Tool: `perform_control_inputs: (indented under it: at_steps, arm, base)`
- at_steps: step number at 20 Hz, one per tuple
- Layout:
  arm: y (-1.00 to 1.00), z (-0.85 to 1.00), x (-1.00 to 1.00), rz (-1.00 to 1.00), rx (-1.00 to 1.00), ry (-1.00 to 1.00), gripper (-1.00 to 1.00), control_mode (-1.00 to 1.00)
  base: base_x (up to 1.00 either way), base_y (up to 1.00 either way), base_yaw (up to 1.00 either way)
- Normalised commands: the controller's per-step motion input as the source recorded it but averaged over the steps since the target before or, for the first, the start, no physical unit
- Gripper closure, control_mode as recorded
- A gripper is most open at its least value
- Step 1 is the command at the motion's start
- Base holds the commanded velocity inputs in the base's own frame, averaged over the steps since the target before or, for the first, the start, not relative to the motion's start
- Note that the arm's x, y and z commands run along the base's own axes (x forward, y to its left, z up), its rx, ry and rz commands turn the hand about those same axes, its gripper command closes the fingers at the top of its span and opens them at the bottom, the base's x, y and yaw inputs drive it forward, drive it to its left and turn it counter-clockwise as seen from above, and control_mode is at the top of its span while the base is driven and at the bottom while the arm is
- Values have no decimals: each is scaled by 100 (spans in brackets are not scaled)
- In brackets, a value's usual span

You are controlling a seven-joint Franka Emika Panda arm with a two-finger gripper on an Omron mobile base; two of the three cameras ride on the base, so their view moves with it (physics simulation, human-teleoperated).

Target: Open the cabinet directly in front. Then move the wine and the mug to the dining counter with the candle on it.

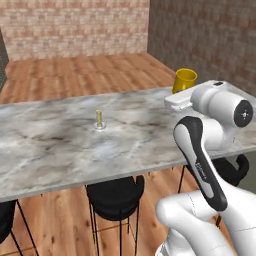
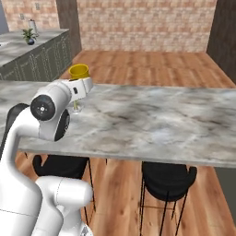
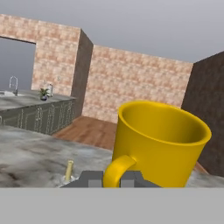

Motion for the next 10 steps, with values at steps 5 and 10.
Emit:
perform_control_inputs:
  at_steps: [5,10]
  arm:
    - [0,0,0,0,0,0,100,100]
    - [0,0,0,0,0,0,100,100]
  base:
    - [6,-35,10]
    - [9,-38,8]
